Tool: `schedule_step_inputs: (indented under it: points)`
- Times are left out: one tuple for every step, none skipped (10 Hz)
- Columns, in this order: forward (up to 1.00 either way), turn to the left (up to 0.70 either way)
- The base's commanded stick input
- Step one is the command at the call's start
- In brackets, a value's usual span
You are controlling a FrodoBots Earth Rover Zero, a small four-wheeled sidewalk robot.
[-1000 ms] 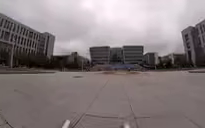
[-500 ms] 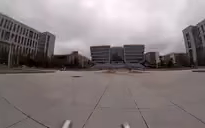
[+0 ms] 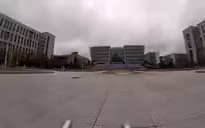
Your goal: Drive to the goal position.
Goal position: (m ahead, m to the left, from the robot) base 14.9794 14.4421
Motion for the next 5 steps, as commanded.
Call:
schedule_step_inputs:
  points:
    - [1.00,0.00]
    - [1.00,0.00]
    - [1.00,0.00]
    - [1.00,0.00]
    - [1.00,0.00]
